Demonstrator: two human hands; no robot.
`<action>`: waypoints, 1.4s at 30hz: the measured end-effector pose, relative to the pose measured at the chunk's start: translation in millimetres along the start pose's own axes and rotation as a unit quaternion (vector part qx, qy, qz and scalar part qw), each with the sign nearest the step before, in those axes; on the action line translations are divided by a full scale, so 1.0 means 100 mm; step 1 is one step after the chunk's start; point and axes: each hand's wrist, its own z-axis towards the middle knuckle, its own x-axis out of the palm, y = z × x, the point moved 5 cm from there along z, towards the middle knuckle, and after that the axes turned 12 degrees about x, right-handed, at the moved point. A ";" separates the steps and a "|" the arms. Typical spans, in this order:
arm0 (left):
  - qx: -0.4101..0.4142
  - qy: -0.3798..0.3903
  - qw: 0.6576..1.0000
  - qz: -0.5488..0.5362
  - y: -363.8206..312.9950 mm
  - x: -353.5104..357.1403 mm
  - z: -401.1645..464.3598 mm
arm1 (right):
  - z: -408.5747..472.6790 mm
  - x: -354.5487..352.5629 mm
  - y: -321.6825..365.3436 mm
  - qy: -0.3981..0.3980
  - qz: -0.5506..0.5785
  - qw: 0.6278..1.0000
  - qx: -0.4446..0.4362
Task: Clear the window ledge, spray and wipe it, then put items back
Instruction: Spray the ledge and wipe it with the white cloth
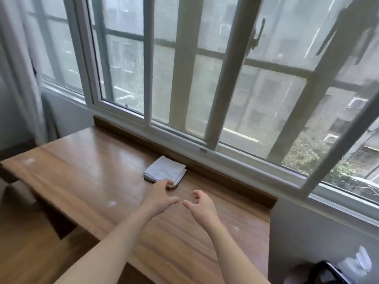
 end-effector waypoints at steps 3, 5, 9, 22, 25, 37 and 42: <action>-0.017 -0.009 1.000 0.006 0.40 -0.44 0.08 | 0.08 0.43 0.45 0.010 0.003 1.000 -0.011; -0.020 -0.014 1.000 0.002 0.66 -0.72 0.11 | 0.13 0.71 0.72 0.013 0.005 1.000 -0.018; -0.016 -0.013 1.000 -0.004 1.06 -1.19 0.15 | 0.19 1.16 1.09 0.017 0.009 0.999 -0.026; -0.066 -0.034 0.997 -0.027 2.23 -1.99 0.41 | 0.66 2.31 2.01 0.055 -0.015 0.997 -0.042; -0.071 -0.034 0.997 -0.021 2.44 -2.10 0.54 | 0.85 2.49 2.15 0.060 -0.009 0.997 -0.047; -0.075 0.020 0.997 0.016 2.75 -2.10 1.46 | 1.65 2.56 2.31 0.059 -0.004 0.998 -0.012; -0.065 0.056 0.996 -0.005 2.87 -2.00 1.72 | 1.82 2.54 2.31 0.043 0.002 0.999 0.019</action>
